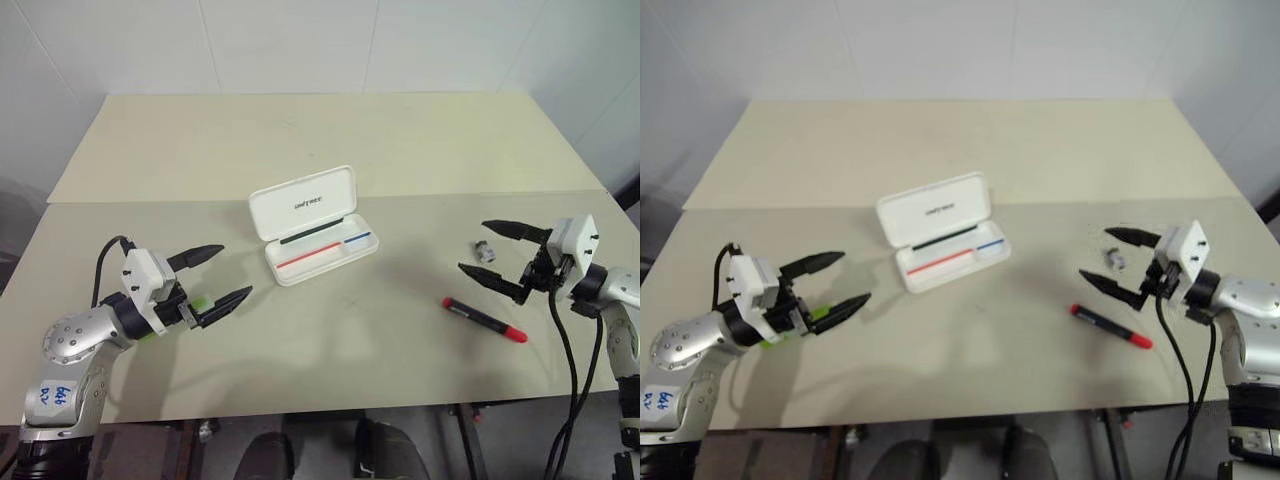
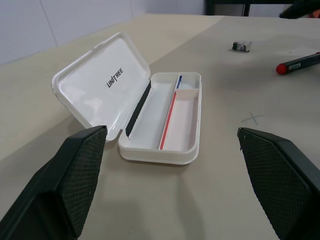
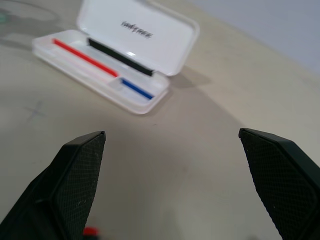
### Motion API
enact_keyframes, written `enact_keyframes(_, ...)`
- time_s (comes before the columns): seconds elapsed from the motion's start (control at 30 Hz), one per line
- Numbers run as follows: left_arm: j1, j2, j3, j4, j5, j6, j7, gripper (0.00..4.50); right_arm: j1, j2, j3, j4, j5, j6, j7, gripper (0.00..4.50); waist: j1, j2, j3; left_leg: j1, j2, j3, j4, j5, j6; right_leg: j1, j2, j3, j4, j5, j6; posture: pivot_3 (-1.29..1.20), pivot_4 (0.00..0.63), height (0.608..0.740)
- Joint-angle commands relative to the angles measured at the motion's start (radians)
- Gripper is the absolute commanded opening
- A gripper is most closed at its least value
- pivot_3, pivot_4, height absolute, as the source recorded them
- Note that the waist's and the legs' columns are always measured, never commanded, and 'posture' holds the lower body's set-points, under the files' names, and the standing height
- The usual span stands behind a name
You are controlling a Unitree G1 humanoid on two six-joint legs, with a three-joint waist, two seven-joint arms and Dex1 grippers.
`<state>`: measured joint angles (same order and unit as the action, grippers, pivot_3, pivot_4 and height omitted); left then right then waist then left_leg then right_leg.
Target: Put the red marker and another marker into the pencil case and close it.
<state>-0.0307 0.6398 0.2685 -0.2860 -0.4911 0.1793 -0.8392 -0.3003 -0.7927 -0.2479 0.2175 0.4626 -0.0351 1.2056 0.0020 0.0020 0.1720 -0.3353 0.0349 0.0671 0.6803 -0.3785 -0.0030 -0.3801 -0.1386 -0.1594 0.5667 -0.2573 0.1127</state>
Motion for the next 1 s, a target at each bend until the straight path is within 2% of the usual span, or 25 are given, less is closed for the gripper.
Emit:
enact_keyframes(0.03, -0.011, 0.018, 0.027, -0.045, -0.026, 0.012, 0.003, 4.47, -0.019, -0.019, -0.018, -0.041, 0.032, 0.023, 0.022, 4.5, -0.001, 0.0, 0.0, 0.0, 0.0, 0.0, 0.0, 0.0, 0.0, 0.0, 0.0, 0.0, 0.0, 0.0, 0.0, 0.0, 0.15, 0.74)
enact_keyframes(0.53, -0.116, 0.01, -0.054, 0.001, -0.017, 0.039, -0.041, 4.47, -0.04, 0.07, 0.044, -0.116, 0.005, 0.036, -0.029, 4.5, 0.002, 0.0, 0.0, 0.0, 0.0, 0.0, 0.0, 0.0, 0.0, 0.0, 0.001, 0.0, 0.0, 0.0, 0.0, 0.0, 0.15, 0.74)
enact_keyframes(0.63, -0.141, -0.007, -0.09, 0.024, -0.005, 0.037, -0.046, 3.86, -0.013, 0.089, 0.049, -0.156, 0.004, 0.039, -0.052, 4.5, 0.004, 0.0, 0.0, 0.0, 0.0, 0.0, 0.0, 0.0, 0.0, 0.0, 0.001, 0.0, 0.0, 0.0, 0.0, 0.0, 0.15, 0.74)
enact_keyframes(0.73, -0.18, -0.016, -0.128, 0.043, 0.012, 0.042, -0.047, 2.9, 0.015, 0.095, 0.046, -0.211, 0.015, 0.055, -0.074, 4.5, 0.017, 0.0, 0.0, 0.0, -0.001, 0.0, 0.0, 0.0, 0.0, 0.0, 0.0, 0.0, 0.0, 0.0, 0.0, 0.0, 0.15, 0.74)
enact_keyframes(1.0, -0.313, -0.032, -0.281, 0.183, 0.15, 0.028, -0.054, 2.9, 0.075, 0.098, 0.041, -0.33, 0.036, 0.102, -0.116, 4.5, 0.025, 0.0, 0.0, 0.0, -0.001, 0.0, 0.001, 0.0, 0.0, 0.0, 0.001, 0.0, 0.0, 0.0, 0.0, 0.0, 0.15, 0.74)
